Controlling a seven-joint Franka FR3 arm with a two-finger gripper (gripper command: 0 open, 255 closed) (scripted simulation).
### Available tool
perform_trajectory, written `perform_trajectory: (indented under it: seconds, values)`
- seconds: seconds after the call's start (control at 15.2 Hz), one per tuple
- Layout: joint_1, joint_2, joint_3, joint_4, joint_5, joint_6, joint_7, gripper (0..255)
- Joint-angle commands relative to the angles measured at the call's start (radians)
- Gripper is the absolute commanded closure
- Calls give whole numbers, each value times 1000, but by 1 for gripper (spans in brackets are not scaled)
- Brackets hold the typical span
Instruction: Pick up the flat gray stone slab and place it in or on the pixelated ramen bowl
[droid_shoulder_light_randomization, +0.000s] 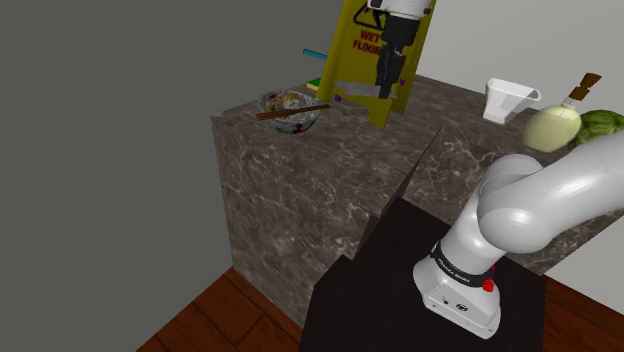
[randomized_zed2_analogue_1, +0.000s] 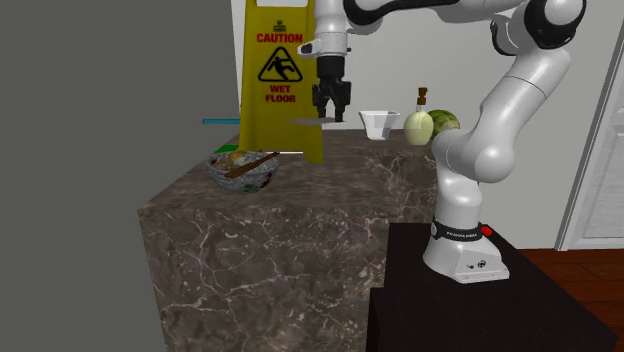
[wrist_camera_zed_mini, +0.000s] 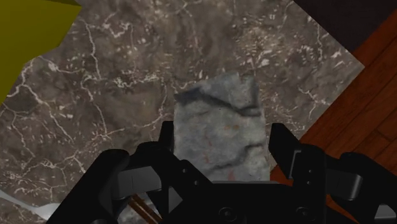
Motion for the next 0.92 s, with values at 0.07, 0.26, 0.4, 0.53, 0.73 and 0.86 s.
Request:
perform_trajectory:
  seconds: [0.07,0.26,0.4,0.53,0.73,0.86]
  values:
    - [22,94,10,75,24,17,17,255]
    - [44,205,18,169,50,34,33,255]
    - [57,280,23,237,67,39,42,255]
    - [68,355,26,311,84,39,50,255]
    - [81,470,32,433,109,30,60,255]
    - [88,549,35,523,125,18,66,255]
